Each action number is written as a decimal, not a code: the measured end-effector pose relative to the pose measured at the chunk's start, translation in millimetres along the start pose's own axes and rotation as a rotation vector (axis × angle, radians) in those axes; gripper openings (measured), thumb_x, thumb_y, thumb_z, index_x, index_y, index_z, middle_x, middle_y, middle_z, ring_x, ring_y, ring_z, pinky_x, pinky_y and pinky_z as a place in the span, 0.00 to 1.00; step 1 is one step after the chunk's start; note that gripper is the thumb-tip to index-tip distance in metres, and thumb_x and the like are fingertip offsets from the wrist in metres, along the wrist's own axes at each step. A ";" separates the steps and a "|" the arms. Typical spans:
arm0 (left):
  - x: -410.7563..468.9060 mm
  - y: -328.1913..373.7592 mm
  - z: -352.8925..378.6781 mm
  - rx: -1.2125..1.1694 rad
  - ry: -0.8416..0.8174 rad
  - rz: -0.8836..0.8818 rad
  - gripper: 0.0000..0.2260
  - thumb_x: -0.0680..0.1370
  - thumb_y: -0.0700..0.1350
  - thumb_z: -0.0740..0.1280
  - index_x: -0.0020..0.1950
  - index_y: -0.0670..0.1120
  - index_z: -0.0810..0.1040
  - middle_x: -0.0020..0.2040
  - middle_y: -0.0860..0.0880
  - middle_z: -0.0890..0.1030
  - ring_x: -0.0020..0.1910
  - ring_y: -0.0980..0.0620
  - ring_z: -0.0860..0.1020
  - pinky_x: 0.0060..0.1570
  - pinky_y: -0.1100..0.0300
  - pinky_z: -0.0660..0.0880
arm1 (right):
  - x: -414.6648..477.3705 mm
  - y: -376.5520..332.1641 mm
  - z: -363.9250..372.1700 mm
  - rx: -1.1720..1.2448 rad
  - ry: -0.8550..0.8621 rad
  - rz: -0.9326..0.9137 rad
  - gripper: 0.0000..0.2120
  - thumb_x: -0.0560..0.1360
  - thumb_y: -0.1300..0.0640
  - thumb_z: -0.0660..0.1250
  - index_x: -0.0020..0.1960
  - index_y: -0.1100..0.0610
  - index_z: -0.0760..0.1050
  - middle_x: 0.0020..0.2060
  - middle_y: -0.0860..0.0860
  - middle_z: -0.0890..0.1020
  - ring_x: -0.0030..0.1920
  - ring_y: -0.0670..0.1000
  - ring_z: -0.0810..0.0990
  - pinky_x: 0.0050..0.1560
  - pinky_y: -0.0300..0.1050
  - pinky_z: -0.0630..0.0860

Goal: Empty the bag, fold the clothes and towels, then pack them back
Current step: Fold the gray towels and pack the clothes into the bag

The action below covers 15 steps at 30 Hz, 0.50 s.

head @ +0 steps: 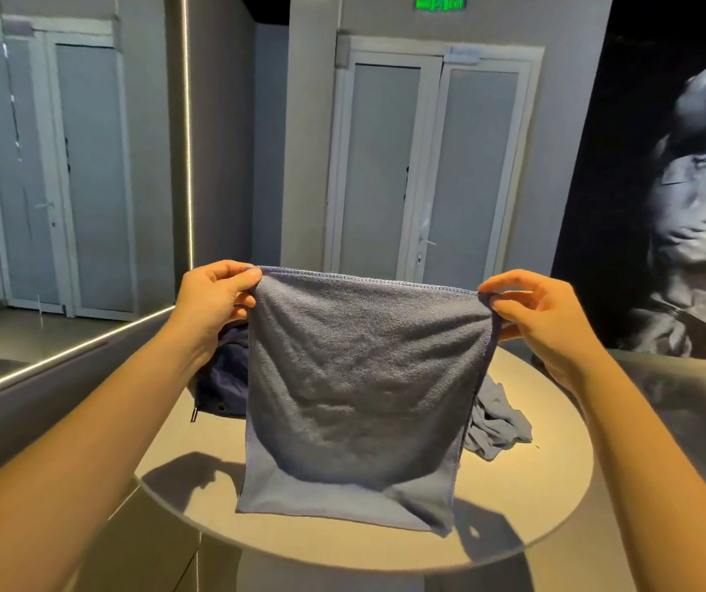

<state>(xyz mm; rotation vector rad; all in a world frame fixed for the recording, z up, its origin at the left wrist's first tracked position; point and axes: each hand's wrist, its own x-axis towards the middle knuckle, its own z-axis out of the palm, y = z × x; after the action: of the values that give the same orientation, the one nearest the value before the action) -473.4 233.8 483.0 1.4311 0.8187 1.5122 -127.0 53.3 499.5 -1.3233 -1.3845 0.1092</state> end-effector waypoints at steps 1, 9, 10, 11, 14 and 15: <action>-1.5 4.3 -0.4 -0.001 0.005 0.009 0.04 0.79 0.43 0.72 0.52 0.45 0.85 0.42 0.49 0.83 0.34 0.55 0.77 0.41 0.59 0.79 | -0.9 -2.7 -1.0 0.001 -0.003 -0.003 0.10 0.81 0.67 0.64 0.54 0.57 0.82 0.50 0.51 0.85 0.50 0.53 0.84 0.41 0.41 0.84; -8.1 29.3 -6.7 -0.002 0.029 0.065 0.02 0.80 0.43 0.72 0.51 0.46 0.84 0.41 0.49 0.82 0.34 0.56 0.76 0.33 0.66 0.76 | -10.6 -28.1 -5.6 0.010 -0.107 0.009 0.16 0.81 0.72 0.61 0.51 0.56 0.83 0.46 0.49 0.86 0.49 0.52 0.86 0.38 0.41 0.82; -8.0 31.5 -7.5 -0.003 0.034 0.066 0.02 0.80 0.43 0.72 0.50 0.46 0.84 0.41 0.49 0.82 0.33 0.56 0.76 0.32 0.67 0.76 | -11.3 -31.2 -5.2 -0.001 -0.119 0.014 0.17 0.80 0.72 0.61 0.51 0.55 0.83 0.47 0.50 0.86 0.48 0.52 0.86 0.38 0.41 0.82; -7.7 33.6 -8.4 -0.004 0.039 0.066 0.02 0.80 0.43 0.72 0.50 0.46 0.84 0.41 0.49 0.82 0.33 0.56 0.76 0.31 0.67 0.75 | -11.9 -34.1 -4.5 -0.017 -0.128 0.015 0.16 0.80 0.72 0.61 0.51 0.55 0.83 0.47 0.50 0.86 0.48 0.52 0.86 0.37 0.41 0.82; -7.5 38.8 -12.4 0.019 0.047 0.074 0.05 0.80 0.44 0.71 0.54 0.44 0.84 0.44 0.48 0.83 0.36 0.55 0.77 0.34 0.66 0.77 | -14.4 -42.2 -2.1 -0.080 -0.140 0.014 0.13 0.81 0.69 0.64 0.49 0.55 0.84 0.45 0.50 0.86 0.46 0.52 0.86 0.37 0.40 0.82; -7.2 40.6 -13.4 0.023 0.046 0.076 0.06 0.80 0.44 0.71 0.55 0.44 0.84 0.45 0.47 0.83 0.37 0.55 0.77 0.35 0.66 0.78 | -15.7 -45.0 -1.8 -0.093 -0.145 0.015 0.12 0.81 0.68 0.65 0.48 0.55 0.84 0.44 0.50 0.86 0.45 0.53 0.86 0.37 0.40 0.82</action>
<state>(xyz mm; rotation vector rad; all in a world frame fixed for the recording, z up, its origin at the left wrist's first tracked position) -493.1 212.3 515.1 1.4643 0.8201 1.6029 -158.0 24.8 521.9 -1.4264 -1.5176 0.1552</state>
